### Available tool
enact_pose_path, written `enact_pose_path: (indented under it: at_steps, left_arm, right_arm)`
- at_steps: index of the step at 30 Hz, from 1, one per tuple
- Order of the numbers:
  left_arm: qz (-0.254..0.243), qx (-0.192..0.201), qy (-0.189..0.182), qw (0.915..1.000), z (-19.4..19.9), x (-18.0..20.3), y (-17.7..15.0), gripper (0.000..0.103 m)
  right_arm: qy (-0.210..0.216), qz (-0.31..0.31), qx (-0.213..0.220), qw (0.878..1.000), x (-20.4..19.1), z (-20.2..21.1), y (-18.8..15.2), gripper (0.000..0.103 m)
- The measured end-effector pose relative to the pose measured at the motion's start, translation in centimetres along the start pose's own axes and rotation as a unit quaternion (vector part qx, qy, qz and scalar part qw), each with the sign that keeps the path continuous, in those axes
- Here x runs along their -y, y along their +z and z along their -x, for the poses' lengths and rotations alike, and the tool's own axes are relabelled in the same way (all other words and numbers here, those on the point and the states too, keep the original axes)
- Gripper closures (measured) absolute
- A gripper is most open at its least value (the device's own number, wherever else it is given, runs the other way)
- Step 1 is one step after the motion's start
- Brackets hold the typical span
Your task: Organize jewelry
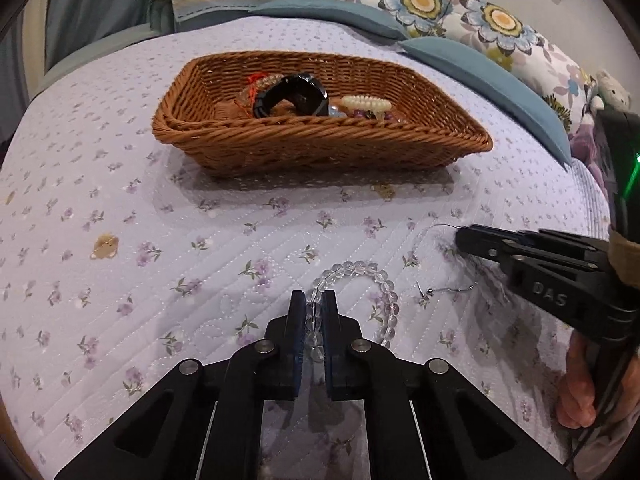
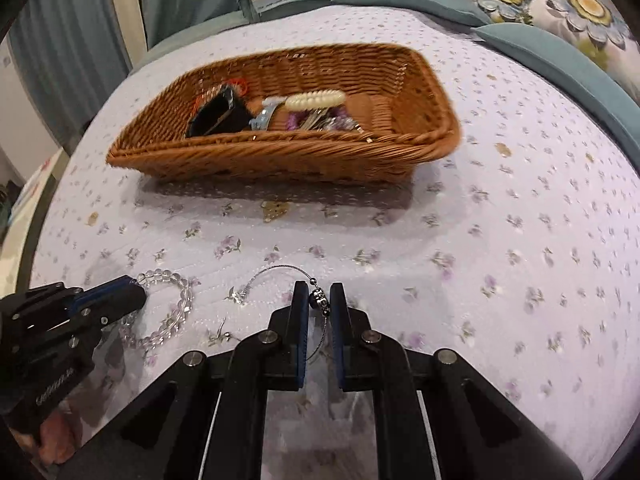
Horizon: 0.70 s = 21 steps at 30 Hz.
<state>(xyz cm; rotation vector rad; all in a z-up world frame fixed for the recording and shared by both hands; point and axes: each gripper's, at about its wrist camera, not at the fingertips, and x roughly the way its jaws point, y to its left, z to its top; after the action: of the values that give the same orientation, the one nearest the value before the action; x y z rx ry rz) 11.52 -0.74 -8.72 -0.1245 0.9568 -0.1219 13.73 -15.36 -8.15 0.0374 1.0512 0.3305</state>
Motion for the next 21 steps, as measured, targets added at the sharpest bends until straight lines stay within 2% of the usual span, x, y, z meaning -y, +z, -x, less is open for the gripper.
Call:
enact_pose_path:
  at_steps: [4, 8, 14, 21]
  left_arm:
    - [0.028, 0.032, -0.036, 0.9985, 2.4, -1.2, 0.3, 0.096]
    - [0.032, 0.065, -0.067, 0.9951, 5.1, -1.4, 1.2, 0.096]
    - [0.029, 0.104, -0.071, 0.9916, 8.2, -1.7, 4.1, 0.096]
    - [0.015, 0.152, -0.067, 0.9861, 9.9, -2.6, 9.8, 0.096]
  right_arm:
    - [0.015, -0.003, 0.024, 1.000, -0.1, 2.8, 0.2, 0.091]
    - [0.019, -0.002, 0.047, 0.999, -0.2, 5.4, 1.1, 0.091]
    - [0.021, 0.007, 0.087, 0.996, -0.6, 8.0, 4.5, 0.091]
    - [0.012, 0.013, 0.136, 0.991, -0.9, 9.4, 9.9, 0.091]
